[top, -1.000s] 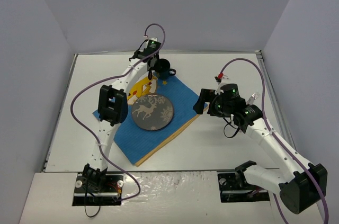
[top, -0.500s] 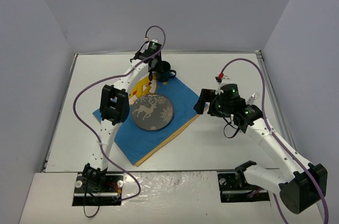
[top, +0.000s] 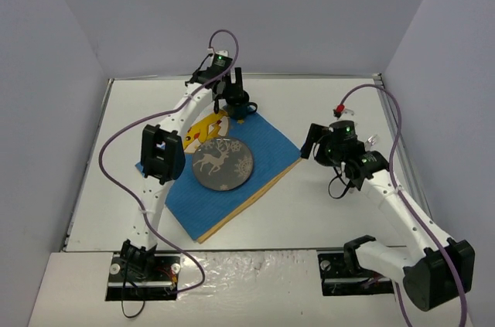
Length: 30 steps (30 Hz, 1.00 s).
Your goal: Set the dinner table for one person
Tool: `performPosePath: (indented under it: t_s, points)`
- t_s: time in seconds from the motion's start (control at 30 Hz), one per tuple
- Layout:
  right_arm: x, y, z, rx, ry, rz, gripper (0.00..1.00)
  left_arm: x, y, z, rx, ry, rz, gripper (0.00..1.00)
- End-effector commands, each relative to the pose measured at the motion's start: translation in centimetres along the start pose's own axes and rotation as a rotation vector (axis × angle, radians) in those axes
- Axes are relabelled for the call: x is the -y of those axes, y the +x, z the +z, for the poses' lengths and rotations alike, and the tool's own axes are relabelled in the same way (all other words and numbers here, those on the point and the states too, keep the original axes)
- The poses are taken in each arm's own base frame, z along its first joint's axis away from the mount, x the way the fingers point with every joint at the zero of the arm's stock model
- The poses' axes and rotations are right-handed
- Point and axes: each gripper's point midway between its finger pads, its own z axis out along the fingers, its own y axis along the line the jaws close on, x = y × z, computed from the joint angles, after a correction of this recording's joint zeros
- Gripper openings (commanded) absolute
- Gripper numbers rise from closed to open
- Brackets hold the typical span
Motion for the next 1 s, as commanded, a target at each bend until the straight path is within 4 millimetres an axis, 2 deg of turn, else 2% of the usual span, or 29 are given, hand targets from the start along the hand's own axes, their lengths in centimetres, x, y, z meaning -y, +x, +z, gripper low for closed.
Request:
performPosePath:
  t_s: [0.0,0.07,0.1,0.13,0.17,0.23,0.27,0.3,0.37,0.47,0.53,0.6,0.73,0.83,0.97]
  points:
    - [6.3,-2.8,1.0,0.083,0.261,0.094,0.87,0.8,-10.6,-16.1,0.294,0.105,-0.007,0.97]
    - [8.0,-3.1,1.4,0.083,0.319,0.111,0.86,-0.3,-8.9,-16.9,0.259,0.084,0.017,0.97]
    - [9.1,-3.3,1.6,0.082,0.353,0.121,0.86,-1.0,-7.7,-18.5,0.246,0.081,0.031,0.97]
    - [10.5,-3.3,2.0,0.067,0.388,0.143,0.85,-1.4,-6.9,-19.1,0.237,0.083,0.036,0.97]
    - [11.2,-3.3,2.2,0.059,0.405,0.156,0.85,-1.7,-7.1,-21.9,0.274,0.099,0.035,0.97]
    - [13.0,-2.7,2.8,0.024,0.444,0.198,0.82,-3.3,-2.2,-22.0,0.194,0.089,0.049,0.97]
    - [13.8,-2.5,2.9,0.017,0.46,0.219,0.82,-3.7,-2.1,-24.3,0.231,0.108,0.041,0.97]
    - [15.0,-2.2,2.9,0.009,0.492,0.252,0.81,-4.4,0.1,-23.0,0.178,0.087,0.049,0.97]
    - [16.9,-1.0,3.3,-0.015,0.542,0.302,0.77,-6.2,3.2,-25.7,0.178,0.086,0.047,0.97]
    - [18.5,0.7,4.2,-0.045,0.577,0.359,0.74,-9.5,8.4,-27.1,0.14,0.026,0.055,0.97]
    - [19.2,1.8,4.7,-0.062,0.592,0.391,0.72,-11.5,11.5,-27.0,0.093,-0.022,0.066,0.97]
    - [19.8,2.5,5.2,-0.076,0.594,0.41,0.7,-13.4,12.8,-28.1,0.112,-0.073,0.074,0.97]
    - [20.6,3.4,6.3,-0.101,0.609,0.42,0.66,-15.7,14.7,-28.2,0.127,-0.139,0.084,0.97]
    - [21.1,4.2,7.0,-0.124,0.618,0.425,0.61,-16.8,15.0,-28.2,0.153,-0.171,0.085,0.97]
    - [21.5,5.7,7.8,-0.179,0.606,0.433,0.49,-17.2,15.3,-27.5,0.155,-0.189,0.096,0.97]
